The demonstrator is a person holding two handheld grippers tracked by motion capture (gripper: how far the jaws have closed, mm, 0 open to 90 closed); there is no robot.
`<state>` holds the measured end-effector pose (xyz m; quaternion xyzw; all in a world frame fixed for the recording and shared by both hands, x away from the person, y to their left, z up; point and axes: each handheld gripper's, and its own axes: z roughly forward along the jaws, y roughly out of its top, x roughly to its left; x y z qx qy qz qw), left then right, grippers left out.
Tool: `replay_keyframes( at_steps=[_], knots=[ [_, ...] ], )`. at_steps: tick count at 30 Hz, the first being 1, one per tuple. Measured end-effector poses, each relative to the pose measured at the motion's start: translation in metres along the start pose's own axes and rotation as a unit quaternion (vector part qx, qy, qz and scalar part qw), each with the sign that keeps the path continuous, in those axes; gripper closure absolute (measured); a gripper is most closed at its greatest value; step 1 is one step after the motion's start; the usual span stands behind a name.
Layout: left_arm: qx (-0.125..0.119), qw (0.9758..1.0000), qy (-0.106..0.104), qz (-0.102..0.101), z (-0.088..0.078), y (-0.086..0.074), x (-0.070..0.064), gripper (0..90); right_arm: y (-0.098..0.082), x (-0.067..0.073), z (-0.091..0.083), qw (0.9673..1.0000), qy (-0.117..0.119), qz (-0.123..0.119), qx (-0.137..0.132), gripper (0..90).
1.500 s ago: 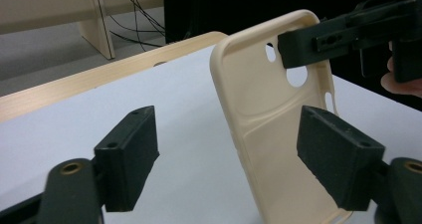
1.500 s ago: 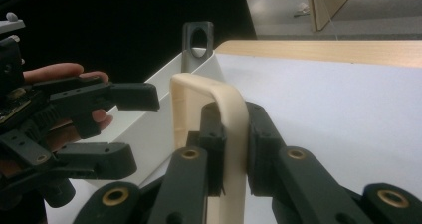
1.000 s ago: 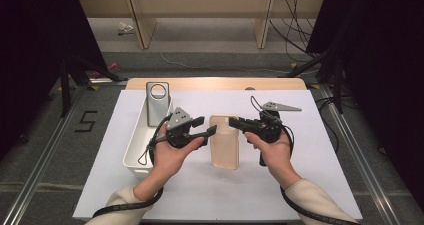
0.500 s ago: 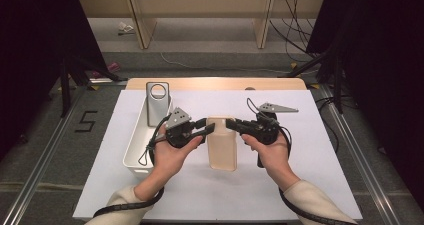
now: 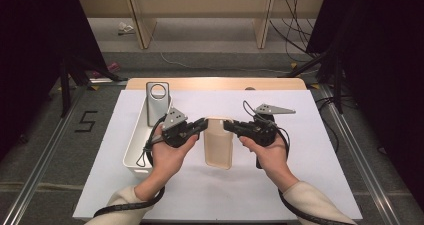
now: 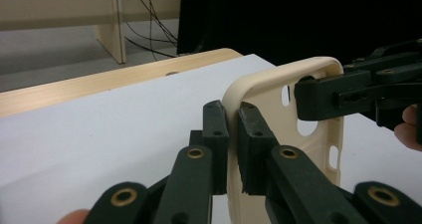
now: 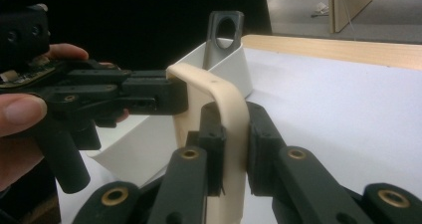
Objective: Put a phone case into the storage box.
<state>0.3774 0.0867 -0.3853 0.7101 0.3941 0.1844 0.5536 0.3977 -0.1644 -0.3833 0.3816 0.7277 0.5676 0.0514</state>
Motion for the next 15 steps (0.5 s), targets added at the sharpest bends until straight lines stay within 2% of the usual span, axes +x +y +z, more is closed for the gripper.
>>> replay_keyframes(
  at_steps=[3,6,9,15],
  knots=[
    [0.004,0.9998,0.013,0.013,-0.0004,0.0010,-0.0022,84.3,-0.0013,-0.0001,0.0020,1.0000,-0.002,-0.006,0.004,78.2],
    [0.006,0.9992,0.026,0.028,-0.0013,0.0018,-0.0025,84.5,-0.0013,0.0007,0.0029,0.9999,-0.002,-0.015,0.006,69.5],
    [0.006,0.9994,0.028,0.021,-0.0017,0.0025,0.0010,84.5,0.0007,0.0022,0.0019,0.9995,-0.005,-0.030,0.002,60.2],
    [0.001,0.9991,0.035,0.024,-0.0052,0.0060,0.0056,84.6,0.0021,0.0032,0.0019,0.9983,-0.005,-0.059,0.005,38.3]
  ],
)
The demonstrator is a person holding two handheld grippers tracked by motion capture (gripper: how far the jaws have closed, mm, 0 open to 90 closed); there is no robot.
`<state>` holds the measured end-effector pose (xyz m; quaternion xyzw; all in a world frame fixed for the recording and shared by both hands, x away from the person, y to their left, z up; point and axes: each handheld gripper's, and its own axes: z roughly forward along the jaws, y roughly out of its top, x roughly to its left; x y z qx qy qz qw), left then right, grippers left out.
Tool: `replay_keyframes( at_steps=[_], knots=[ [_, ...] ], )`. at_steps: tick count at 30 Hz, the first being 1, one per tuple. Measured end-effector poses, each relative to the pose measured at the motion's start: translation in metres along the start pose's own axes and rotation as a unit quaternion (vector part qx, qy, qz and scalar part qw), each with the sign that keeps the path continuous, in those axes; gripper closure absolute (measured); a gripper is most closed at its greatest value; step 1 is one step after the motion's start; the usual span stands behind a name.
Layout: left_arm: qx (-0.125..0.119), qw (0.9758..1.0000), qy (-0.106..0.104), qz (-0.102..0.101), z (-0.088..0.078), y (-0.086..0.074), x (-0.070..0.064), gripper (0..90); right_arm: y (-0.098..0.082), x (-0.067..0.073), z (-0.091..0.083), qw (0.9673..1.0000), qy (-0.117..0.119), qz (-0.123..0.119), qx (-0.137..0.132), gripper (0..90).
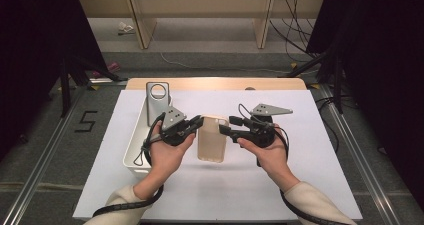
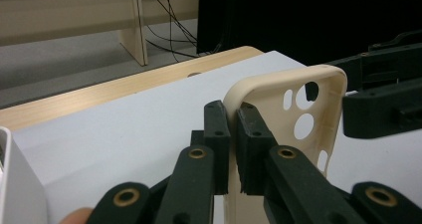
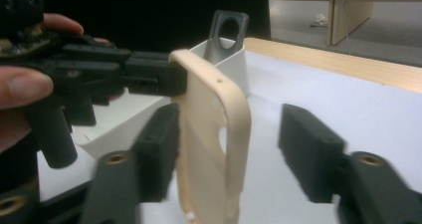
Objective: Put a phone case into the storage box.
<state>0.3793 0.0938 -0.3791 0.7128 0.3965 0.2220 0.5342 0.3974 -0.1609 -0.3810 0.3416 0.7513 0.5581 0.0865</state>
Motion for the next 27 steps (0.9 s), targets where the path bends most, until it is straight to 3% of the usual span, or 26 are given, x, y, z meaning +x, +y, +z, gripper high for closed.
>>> replay_keyframes(
  at_steps=[5,12,27],
  knots=[
    [-0.007,0.9999,0.007,0.000,-0.004,0.004,0.006,84.6,0.000,0.000,-0.004,0.9998,-0.001,-0.020,-0.007,28.3],
    [-0.016,0.9998,0.016,0.000,-0.010,0.010,0.015,84.6,-0.002,-0.001,-0.010,0.9981,-0.020,-0.057,-0.010,24.8],
    [-0.040,0.9988,0.029,-0.004,-0.025,0.024,0.028,84.7,-0.014,-0.010,-0.033,0.9960,-0.049,-0.075,-0.006,17.5]
  ],
)
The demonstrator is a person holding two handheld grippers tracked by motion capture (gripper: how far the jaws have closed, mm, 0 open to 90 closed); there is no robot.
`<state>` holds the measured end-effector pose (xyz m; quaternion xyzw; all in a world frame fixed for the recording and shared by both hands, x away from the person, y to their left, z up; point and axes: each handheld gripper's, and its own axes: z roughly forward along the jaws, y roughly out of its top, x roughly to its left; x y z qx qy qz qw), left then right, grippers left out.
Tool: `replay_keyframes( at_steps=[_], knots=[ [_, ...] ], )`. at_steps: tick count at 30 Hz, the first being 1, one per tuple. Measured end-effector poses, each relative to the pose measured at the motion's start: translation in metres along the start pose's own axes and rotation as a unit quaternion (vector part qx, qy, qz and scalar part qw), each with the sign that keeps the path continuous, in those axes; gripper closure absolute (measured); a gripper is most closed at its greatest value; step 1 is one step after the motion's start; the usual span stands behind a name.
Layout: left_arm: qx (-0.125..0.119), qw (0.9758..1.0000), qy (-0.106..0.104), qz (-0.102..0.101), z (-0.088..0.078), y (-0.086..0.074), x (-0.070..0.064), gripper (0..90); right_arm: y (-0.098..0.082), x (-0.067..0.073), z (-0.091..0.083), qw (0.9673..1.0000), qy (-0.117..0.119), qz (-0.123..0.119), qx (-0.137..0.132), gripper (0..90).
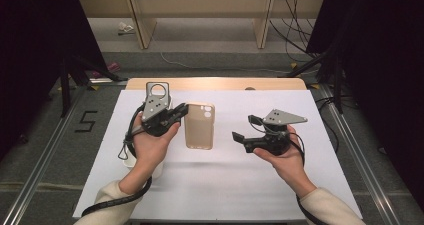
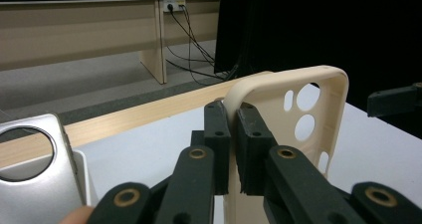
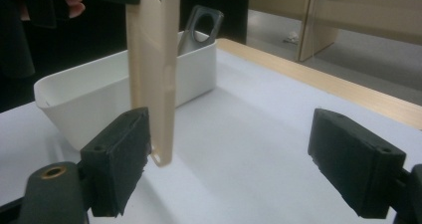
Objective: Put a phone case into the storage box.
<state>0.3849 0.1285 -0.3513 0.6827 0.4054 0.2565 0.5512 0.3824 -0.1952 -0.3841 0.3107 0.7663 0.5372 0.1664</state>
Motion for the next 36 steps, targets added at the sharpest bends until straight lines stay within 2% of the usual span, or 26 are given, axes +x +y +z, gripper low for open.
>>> replay_keyframes(
  at_steps=[18,28,36],
  knots=[
    [-0.013,0.9999,0.011,0.000,-0.009,0.010,0.010,84.8,-0.018,-0.007,-0.026,0.9997,-0.020,0.008,0.007,16.8],
    [-0.018,0.9997,0.015,-0.001,-0.013,0.014,0.015,84.8,-0.023,-0.006,-0.033,0.9997,-0.023,0.003,0.010,16.7],
    [-0.018,0.9996,0.019,0.000,-0.016,0.016,0.021,84.9,-0.025,-0.009,-0.038,0.9995,-0.030,0.009,0.009,16.7]
  ],
)
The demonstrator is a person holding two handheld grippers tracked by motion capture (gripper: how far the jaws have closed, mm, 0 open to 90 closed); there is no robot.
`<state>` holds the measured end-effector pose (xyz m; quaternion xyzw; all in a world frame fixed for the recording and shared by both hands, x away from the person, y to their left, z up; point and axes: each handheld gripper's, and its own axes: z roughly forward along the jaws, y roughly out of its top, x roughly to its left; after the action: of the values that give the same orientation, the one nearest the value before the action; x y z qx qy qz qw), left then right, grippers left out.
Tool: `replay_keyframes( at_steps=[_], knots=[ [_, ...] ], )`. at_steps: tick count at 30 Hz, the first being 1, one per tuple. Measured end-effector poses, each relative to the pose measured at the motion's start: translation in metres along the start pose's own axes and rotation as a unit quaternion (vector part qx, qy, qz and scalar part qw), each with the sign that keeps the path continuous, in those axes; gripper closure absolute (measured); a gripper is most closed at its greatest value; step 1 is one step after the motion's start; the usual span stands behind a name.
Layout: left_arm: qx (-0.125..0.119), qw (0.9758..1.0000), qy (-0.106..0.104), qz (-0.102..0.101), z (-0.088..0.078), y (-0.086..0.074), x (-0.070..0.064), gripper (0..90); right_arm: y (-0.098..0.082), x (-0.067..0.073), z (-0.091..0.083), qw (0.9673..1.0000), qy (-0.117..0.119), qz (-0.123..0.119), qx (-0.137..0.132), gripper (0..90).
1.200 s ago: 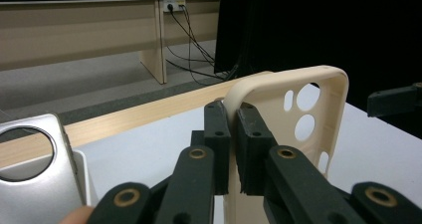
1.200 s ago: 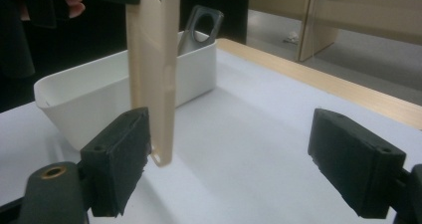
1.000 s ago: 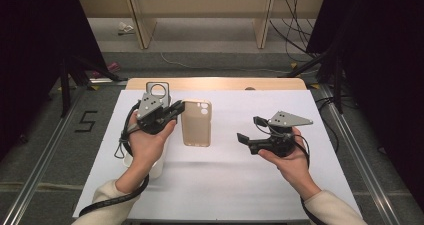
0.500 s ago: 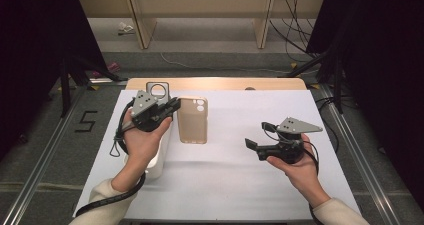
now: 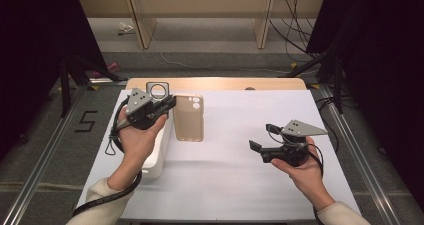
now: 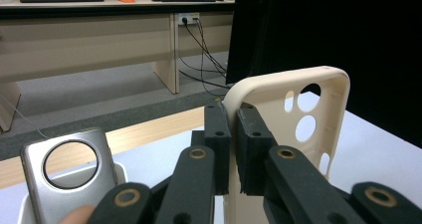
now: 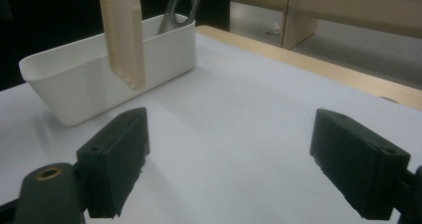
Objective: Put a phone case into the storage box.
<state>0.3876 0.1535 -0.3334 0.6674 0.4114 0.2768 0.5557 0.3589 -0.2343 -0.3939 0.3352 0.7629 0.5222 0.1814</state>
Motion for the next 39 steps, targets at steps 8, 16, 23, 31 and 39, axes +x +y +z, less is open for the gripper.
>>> replay_keyframes(
  at_steps=[8,16,23,31,39],
  knots=[
    [-0.004,1.0000,0.005,-0.002,-0.003,0.003,0.005,84.8,-0.003,-0.003,-0.005,1.0000,-0.004,0.003,0.001,16.7],
    [-0.008,0.9999,0.012,-0.003,-0.007,0.006,0.012,84.9,-0.005,-0.005,-0.008,1.0000,-0.007,0.004,0.002,16.8],
    [-0.011,0.9998,0.017,-0.004,-0.010,0.009,0.017,84.9,-0.007,-0.007,-0.011,0.9999,-0.011,0.005,0.001,16.8],
    [-0.011,0.9998,0.018,-0.005,-0.013,0.013,0.024,84.9,-0.009,-0.008,-0.014,0.9999,-0.012,0.008,0.002,16.8],
    [-0.004,0.9999,0.012,-0.003,-0.015,0.014,0.031,84.9,-0.010,-0.009,-0.015,0.9999,-0.012,0.008,0.003,16.8]
  ],
)
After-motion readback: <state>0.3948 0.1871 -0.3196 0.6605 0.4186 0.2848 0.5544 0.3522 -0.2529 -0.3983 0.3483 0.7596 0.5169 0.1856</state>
